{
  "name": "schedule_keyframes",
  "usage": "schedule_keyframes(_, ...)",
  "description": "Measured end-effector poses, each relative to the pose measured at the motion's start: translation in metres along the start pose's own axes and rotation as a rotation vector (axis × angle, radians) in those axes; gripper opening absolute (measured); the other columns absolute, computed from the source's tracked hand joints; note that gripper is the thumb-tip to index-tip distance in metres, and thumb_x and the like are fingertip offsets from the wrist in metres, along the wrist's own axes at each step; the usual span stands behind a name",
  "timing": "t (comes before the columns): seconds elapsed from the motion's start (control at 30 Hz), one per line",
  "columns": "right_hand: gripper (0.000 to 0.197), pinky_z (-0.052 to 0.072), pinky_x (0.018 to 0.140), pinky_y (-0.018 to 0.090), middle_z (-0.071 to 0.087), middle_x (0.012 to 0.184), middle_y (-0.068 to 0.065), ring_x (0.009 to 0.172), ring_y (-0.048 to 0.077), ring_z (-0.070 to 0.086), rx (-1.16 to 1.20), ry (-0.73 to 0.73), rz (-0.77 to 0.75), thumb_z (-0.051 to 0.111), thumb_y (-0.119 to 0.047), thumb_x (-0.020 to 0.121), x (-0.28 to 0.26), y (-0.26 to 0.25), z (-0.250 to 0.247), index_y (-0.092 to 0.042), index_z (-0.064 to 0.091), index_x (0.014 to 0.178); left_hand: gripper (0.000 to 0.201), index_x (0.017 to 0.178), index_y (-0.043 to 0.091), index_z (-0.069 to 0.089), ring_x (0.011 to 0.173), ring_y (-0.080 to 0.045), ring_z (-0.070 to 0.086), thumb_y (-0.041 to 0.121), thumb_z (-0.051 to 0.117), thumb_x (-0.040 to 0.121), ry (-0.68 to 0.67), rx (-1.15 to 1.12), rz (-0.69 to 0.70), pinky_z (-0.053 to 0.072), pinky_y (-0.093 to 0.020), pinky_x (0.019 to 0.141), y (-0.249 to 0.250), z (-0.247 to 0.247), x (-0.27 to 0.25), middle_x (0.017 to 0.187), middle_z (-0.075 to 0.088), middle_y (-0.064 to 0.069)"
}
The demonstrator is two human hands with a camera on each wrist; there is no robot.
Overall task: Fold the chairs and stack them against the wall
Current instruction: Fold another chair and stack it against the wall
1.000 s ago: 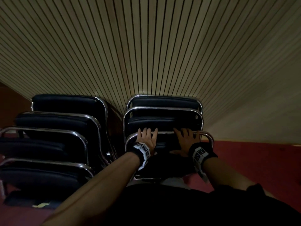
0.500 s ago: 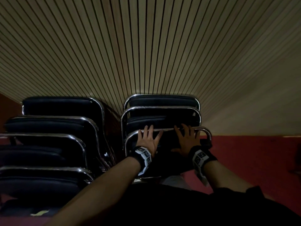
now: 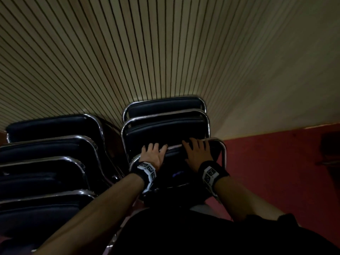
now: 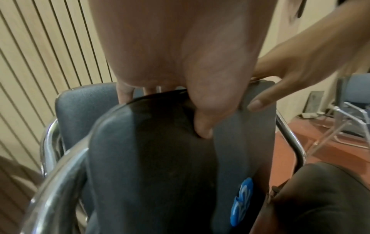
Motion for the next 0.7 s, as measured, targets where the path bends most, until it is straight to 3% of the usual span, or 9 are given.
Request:
schedule_keyframes(0.07,0.086,0.021,0.114,0.065,0.037,0.152,0.022,0.139,0.045,0.036,0.063,0.068,-0.029,0.073,-0.037,0.079,-0.015,0.014,0.004,-0.017,0.035,0.153,0.073,0.157,0.027,0.011,0.13,-0.033,0.035,0.044,0.048,0.096,0.036,0.023,-0.01,0.028,-0.053,0.112,0.011,-0.002,-0.003,0.145,0.036,-0.011)
schedule_keyframes(0.13,0.088,0.022,0.115,0.066,0.038,0.15,0.024,0.139,0.046,0.035,0.109,0.121,-0.064,0.074,-0.029,0.075,-0.025,0.022,0.007,-0.013,0.036,0.153,0.068,0.156,0.027,0.014,0.128,-0.034,0.036,0.04,0.046,0.098,0.077,0.036,-0.045,0.029,-0.054,0.111,0.011,-0.001,-0.006,0.143,0.037,-0.012)
schedule_keyframes(0.27,0.095,0.019,0.115,0.066,0.029,0.156,0.021,0.145,0.043,0.024,0.159,0.166,-0.048,0.071,-0.02,0.072,-0.059,0.066,0.016,-0.012,0.028,0.156,0.071,0.156,0.027,0.013,0.131,-0.036,0.032,0.035,0.049,0.096,0.109,0.088,-0.139,0.026,-0.057,0.113,0.032,-0.003,-0.019,0.148,0.028,-0.014)
schedule_keyframes(0.43,0.112,0.031,0.111,0.062,0.008,0.163,0.018,0.143,0.044,0.022,0.221,0.155,0.027,0.07,-0.02,0.071,-0.087,0.117,0.045,-0.022,0.0,0.158,0.064,0.155,0.025,0.019,0.129,-0.034,0.036,0.034,0.045,0.097,0.168,0.098,-0.186,0.031,-0.056,0.11,0.05,-0.009,-0.033,0.148,0.03,-0.014)
schedule_keyframes(0.47,0.108,0.035,0.108,0.061,0.013,0.161,0.019,0.137,0.045,0.029,0.232,0.163,0.061,0.07,-0.021,0.071,-0.094,0.124,0.05,-0.021,0.003,0.157,0.065,0.155,0.022,0.019,0.128,-0.034,0.038,0.034,0.045,0.097,0.181,0.099,-0.199,0.032,-0.055,0.11,0.056,-0.01,-0.034,0.147,0.032,-0.013)
schedule_keyframes(0.53,0.089,0.043,0.099,0.058,0.032,0.149,0.022,0.121,0.045,0.042,0.24,0.128,0.108,0.067,-0.024,0.073,-0.104,0.128,0.063,-0.014,0.024,0.151,0.067,0.154,0.014,0.02,0.129,-0.034,0.039,0.035,0.045,0.095,0.165,0.049,-0.209,0.032,-0.055,0.11,0.065,-0.009,-0.037,0.145,0.035,-0.014)
schedule_keyframes(0.63,0.065,0.049,0.087,0.049,0.052,0.123,0.021,0.105,0.041,0.051,0.15,-0.009,0.022,0.069,-0.042,0.074,-0.124,0.12,0.089,-0.008,0.055,0.127,0.065,0.152,0.011,0.023,0.13,-0.037,0.039,0.034,0.043,0.094,0.165,-0.002,-0.219,0.029,-0.058,0.112,0.074,-0.003,-0.039,0.143,0.035,-0.016)
schedule_keyframes(0.7,0.059,0.048,0.087,0.047,0.057,0.116,0.021,0.102,0.04,0.055,0.153,-0.024,-0.1,0.074,-0.045,0.073,-0.129,0.106,0.1,-0.006,0.064,0.116,0.064,0.15,0.011,0.024,0.129,-0.038,0.039,0.034,0.044,0.094,0.154,-0.038,-0.218,0.029,-0.06,0.111,0.074,-0.008,-0.036,0.142,0.034,-0.017)
Point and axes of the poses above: each hand's wrist, its own x-axis towards the middle knuckle, its own z-axis out of the palm, y = z × x, the point moved 3 cm from there along x, towards the middle knuckle
